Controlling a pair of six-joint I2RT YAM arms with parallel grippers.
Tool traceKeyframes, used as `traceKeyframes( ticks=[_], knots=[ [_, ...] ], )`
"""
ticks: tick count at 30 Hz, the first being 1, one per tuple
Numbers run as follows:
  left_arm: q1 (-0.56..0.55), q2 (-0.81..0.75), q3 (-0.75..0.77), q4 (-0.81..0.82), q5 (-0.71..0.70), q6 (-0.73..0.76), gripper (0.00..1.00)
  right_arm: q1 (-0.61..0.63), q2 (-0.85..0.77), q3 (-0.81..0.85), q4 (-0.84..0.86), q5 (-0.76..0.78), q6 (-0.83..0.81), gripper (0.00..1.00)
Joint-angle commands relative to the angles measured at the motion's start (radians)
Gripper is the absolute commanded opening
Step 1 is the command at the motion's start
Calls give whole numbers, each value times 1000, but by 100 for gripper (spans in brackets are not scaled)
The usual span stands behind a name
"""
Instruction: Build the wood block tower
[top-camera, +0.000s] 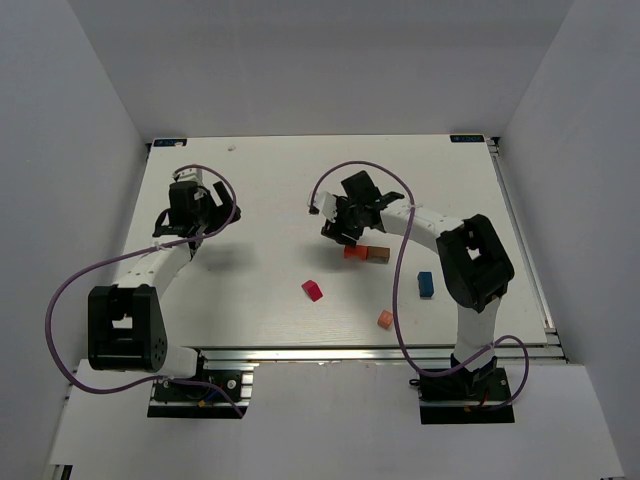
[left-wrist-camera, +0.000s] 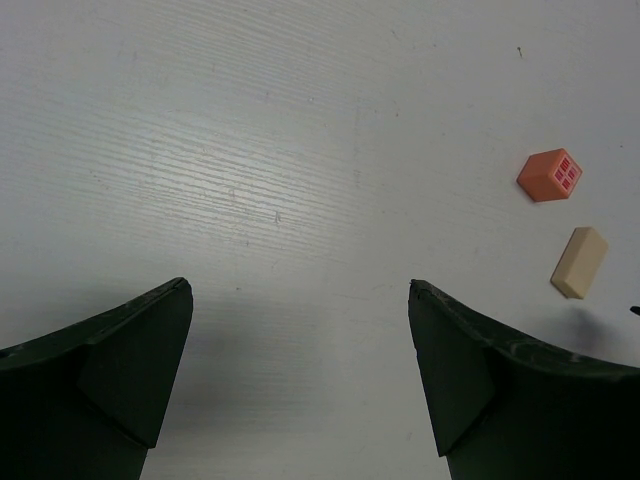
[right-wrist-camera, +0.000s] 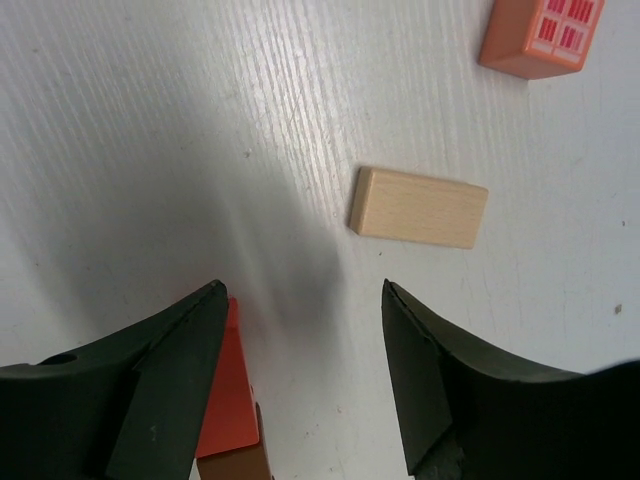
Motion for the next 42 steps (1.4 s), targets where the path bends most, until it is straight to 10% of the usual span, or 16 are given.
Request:
traceKeyframes(
  ticks=[1,4,20,31,42],
  knots=[
    [-4,-49,20,-6,-5,13,98,6,-41,90,-7,-60,52,75],
    [-2,-64,22,-11,-8,12,98,6,-54,120,-5,-80,74,89],
    [-4,-250,-49,-2,26,-36,98,-3,-511,-78,401,158,477,89],
    [-4,-247,-99,18,52,-102,98,-20,-774,-455,237,575,940,89],
    [-4,-258,-124,23,64,-94,98,-62,-762,-475,168,557,994,89]
  ],
)
